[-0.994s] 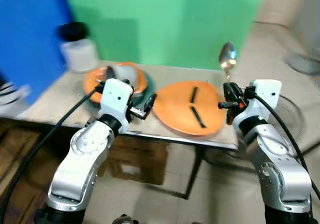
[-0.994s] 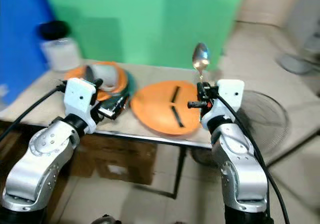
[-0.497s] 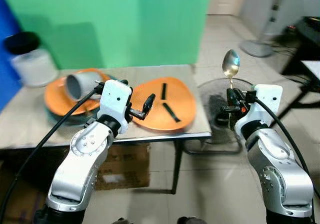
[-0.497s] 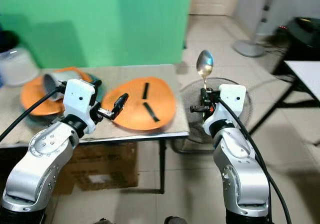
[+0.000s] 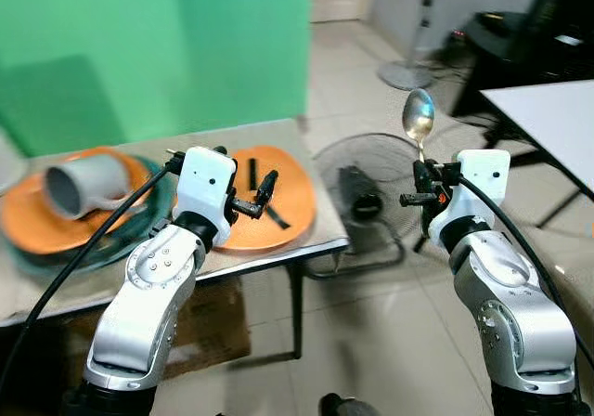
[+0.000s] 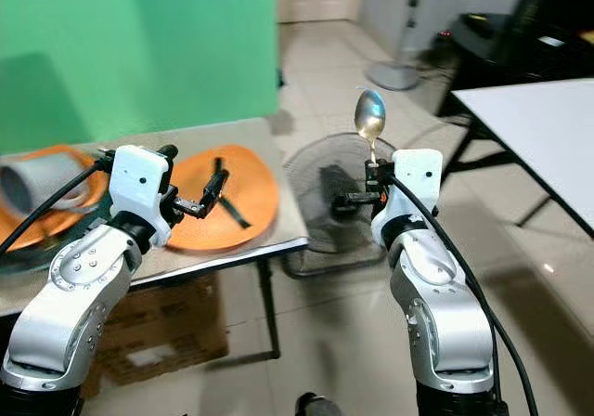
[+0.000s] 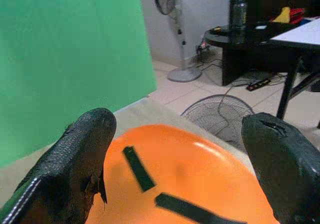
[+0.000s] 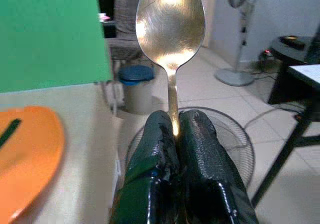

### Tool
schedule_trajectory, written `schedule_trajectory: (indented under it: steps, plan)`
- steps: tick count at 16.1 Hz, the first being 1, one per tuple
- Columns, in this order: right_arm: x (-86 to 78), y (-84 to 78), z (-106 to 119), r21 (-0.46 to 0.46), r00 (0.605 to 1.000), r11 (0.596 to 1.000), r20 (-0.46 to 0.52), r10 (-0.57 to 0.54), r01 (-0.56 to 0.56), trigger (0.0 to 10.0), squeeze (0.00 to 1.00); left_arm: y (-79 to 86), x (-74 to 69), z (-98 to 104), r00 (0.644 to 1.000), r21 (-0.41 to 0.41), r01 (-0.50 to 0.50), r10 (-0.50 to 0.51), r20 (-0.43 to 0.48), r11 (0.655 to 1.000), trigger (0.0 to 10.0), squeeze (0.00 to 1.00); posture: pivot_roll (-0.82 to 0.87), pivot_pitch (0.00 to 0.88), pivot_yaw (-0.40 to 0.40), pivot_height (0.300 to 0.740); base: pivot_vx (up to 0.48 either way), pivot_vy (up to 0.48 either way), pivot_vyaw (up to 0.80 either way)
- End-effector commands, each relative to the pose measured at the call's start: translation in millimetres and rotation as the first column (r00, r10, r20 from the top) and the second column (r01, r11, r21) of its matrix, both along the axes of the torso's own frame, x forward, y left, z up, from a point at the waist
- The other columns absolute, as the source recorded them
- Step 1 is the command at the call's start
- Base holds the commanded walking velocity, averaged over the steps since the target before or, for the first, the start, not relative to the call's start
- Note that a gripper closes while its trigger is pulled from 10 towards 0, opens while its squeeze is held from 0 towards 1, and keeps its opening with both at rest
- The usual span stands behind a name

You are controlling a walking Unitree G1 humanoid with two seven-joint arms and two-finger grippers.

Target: Setting the table

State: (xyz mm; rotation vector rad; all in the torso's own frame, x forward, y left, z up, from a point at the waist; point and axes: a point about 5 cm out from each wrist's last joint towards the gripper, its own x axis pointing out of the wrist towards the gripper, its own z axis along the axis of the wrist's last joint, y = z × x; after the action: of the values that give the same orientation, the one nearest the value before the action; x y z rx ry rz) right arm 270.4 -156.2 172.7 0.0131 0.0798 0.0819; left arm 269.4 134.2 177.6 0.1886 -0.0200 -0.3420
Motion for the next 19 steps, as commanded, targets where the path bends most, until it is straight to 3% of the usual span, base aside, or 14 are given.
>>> schedule_trajectory:
  steps: [1,17,18,19]
  plan:
    - [2.2,-1.9,2.6,0.002,1.0,1.0,0.001,-0.015,0.015,10.0,0.0,3.5,1.8,0.1,1.0,-0.002,-0.028,0.028,0.003,1.0,10.0,0.0,0.12,0.0,-0.001,0.74,0.0,0.0,-0.8]
    - [4.9,-3.2,0.6,-0.004,0.999,0.999,-0.021,-0.045,0.045,10.0,0.0,7.8,8.7,5.1,0.997,-0.042,-0.079,0.08,0.017,0.996,10.0,0.0,0.11,0.0,0.005,0.74,0.0,0.0,-0.8]
    - [5.3,-7.6,1.0,-0.09,0.997,0.993,-0.014,-0.079,0.078,10.0,0.0,7.4,8.7,5.0,0.997,-0.042,-0.079,0.08,0.018,0.996,10.0,0.0,0.11,0.0,0.001,0.74,0.0,0.0,-0.79]
    - [5.8,-8.3,0.6,-0.088,0.997,0.993,-0.016,-0.079,0.077,10.0,0.0,7.2,8.8,5.1,0.997,-0.044,-0.079,0.08,0.018,0.996,10.0,0.0,0.11,0.0,0.0,0.74,0.0,0.0,-0.79]
